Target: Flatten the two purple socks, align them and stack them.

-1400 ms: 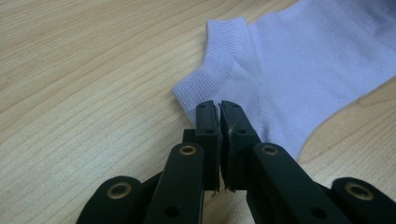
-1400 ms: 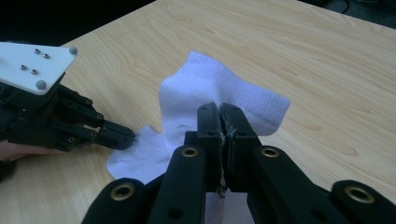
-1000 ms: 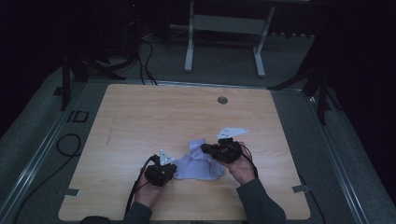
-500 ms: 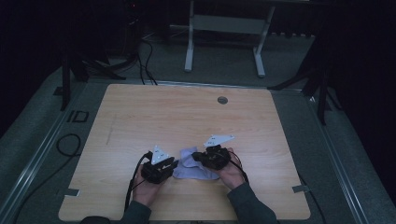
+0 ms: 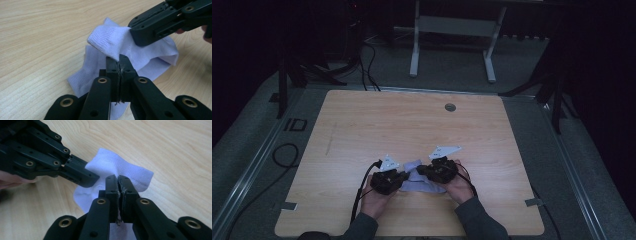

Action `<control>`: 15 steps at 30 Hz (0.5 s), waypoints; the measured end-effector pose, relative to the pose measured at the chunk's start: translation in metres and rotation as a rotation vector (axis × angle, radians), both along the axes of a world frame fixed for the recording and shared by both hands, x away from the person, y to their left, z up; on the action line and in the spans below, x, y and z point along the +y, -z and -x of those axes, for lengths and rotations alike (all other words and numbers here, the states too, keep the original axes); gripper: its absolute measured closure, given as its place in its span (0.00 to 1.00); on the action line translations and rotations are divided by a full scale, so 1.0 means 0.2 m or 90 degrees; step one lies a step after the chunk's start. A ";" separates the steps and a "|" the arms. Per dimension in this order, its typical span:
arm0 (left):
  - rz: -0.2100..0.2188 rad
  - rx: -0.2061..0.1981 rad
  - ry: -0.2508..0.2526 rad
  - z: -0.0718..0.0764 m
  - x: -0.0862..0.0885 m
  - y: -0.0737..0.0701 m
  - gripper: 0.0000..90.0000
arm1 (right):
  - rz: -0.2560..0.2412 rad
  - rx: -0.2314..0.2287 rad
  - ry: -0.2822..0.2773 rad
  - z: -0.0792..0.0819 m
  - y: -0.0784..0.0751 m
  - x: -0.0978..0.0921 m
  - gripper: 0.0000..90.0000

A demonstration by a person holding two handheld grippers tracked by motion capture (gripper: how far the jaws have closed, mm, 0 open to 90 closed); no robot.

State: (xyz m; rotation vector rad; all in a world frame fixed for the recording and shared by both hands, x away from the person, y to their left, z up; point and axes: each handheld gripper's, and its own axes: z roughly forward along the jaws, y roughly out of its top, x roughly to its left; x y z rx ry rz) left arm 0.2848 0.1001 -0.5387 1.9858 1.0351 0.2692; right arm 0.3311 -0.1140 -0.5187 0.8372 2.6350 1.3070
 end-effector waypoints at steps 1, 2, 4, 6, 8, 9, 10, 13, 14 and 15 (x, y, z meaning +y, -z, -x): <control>0.000 -0.001 -0.001 0.00 0.00 0.00 0.99 | -0.003 0.001 -0.001 0.01 -0.01 0.00 0.88; 0.001 -0.001 -0.003 0.00 0.00 0.00 0.99 | -0.009 -0.004 -0.001 0.01 -0.02 -0.01 0.86; 0.000 0.001 -0.006 0.00 0.01 0.00 0.99 | -0.030 -0.011 -0.003 0.04 -0.06 -0.03 0.83; 0.001 0.001 -0.010 0.00 0.01 0.00 0.99 | -0.039 -0.015 0.001 0.05 -0.08 -0.05 0.83; 0.002 0.003 -0.012 0.00 0.01 0.00 0.99 | -0.046 -0.033 0.019 0.09 -0.12 -0.13 0.84; 0.002 0.003 -0.013 0.00 0.01 0.00 0.99 | -0.033 -0.040 0.029 0.10 -0.12 -0.16 0.86; 0.003 0.004 -0.015 0.00 0.01 0.00 0.99 | -0.012 -0.047 0.041 0.11 -0.12 -0.19 0.89; 0.001 0.005 -0.015 -0.01 0.02 0.00 0.99 | 0.036 -0.039 0.069 0.12 -0.05 -0.27 0.92; -0.001 0.005 -0.015 -0.01 0.02 0.00 0.99 | 0.044 -0.034 0.077 0.12 -0.03 -0.29 0.92; -0.002 0.006 -0.015 -0.01 0.01 0.00 0.99 | 0.065 -0.029 0.089 0.11 0.01 -0.30 0.93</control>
